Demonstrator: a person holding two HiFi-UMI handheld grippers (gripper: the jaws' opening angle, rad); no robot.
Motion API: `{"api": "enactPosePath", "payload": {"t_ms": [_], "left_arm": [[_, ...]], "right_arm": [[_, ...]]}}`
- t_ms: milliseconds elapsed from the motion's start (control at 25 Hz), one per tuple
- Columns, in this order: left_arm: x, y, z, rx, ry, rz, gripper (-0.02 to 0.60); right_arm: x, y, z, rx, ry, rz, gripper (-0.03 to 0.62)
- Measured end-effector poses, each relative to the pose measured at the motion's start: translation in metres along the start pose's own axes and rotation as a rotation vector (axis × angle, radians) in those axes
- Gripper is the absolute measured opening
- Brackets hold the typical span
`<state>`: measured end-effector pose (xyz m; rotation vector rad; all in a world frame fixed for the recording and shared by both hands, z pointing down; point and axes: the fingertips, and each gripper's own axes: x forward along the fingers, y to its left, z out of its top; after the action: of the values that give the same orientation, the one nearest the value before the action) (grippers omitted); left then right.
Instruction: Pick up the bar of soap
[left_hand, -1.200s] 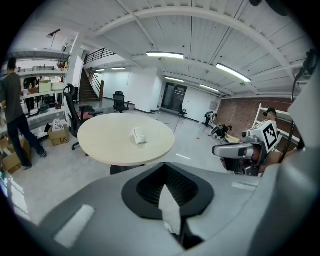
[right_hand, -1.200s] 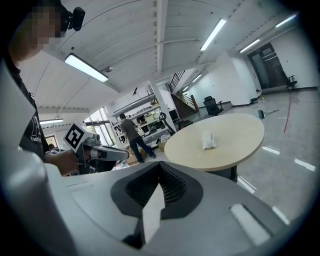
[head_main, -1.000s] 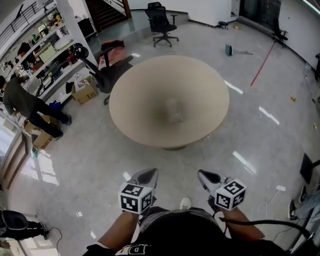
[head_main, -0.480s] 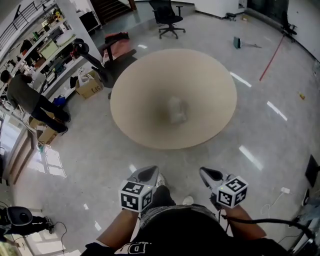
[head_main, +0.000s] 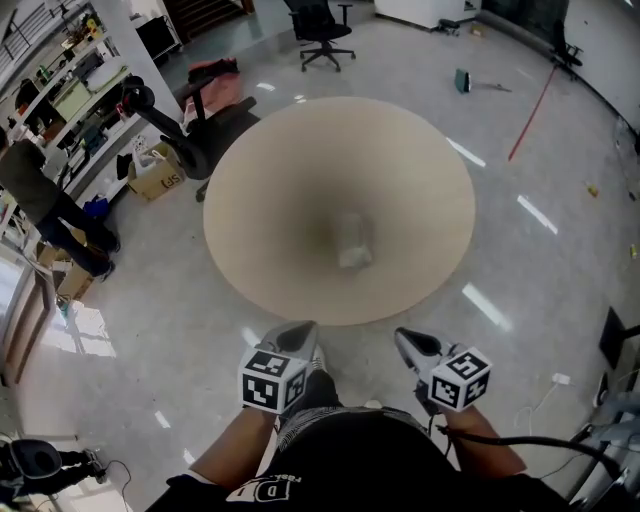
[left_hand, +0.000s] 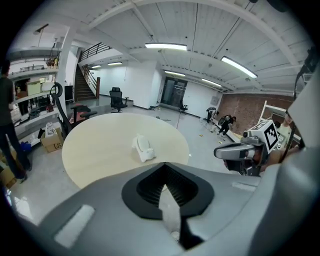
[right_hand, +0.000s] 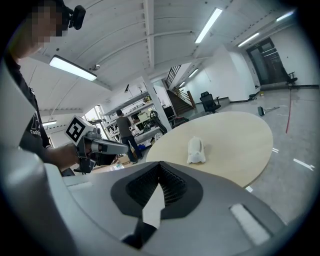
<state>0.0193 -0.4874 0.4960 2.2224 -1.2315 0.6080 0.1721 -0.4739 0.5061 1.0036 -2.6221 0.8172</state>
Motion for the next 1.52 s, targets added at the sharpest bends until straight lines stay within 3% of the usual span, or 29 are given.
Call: {"api": "enactPosePath", "payload": {"t_ms": [560, 840, 1200, 1400, 1520], "left_arm": [[0.070, 0.118, 0.057, 0.063, 0.056, -0.134, 0.008], [0.097, 0.155, 0.053, 0.063, 0.109, -0.193, 0.008], [0.127, 0.173, 0.049, 0.027, 0.161, -0.146, 0.008], [0.134, 0.184, 0.047, -0.027, 0.186, -0.094, 0.008], [0.140, 0.192, 0.043, -0.047, 0.200, -0.072, 0.008]], "right_arm": [[0.123, -0.025, 0.059, -0.034, 0.061, -0.160, 0.006], [0.167, -0.030, 0.073, -0.074, 0.103, -0.206, 0.006], [0.207, -0.070, 0.069, -0.051, 0.165, -0.180, 0.006], [0.235, -0.110, 0.067, -0.099, 0.225, -0.216, 0.008], [0.249, -0.130, 0.063, -0.111, 0.262, -0.243, 0.057]]}}
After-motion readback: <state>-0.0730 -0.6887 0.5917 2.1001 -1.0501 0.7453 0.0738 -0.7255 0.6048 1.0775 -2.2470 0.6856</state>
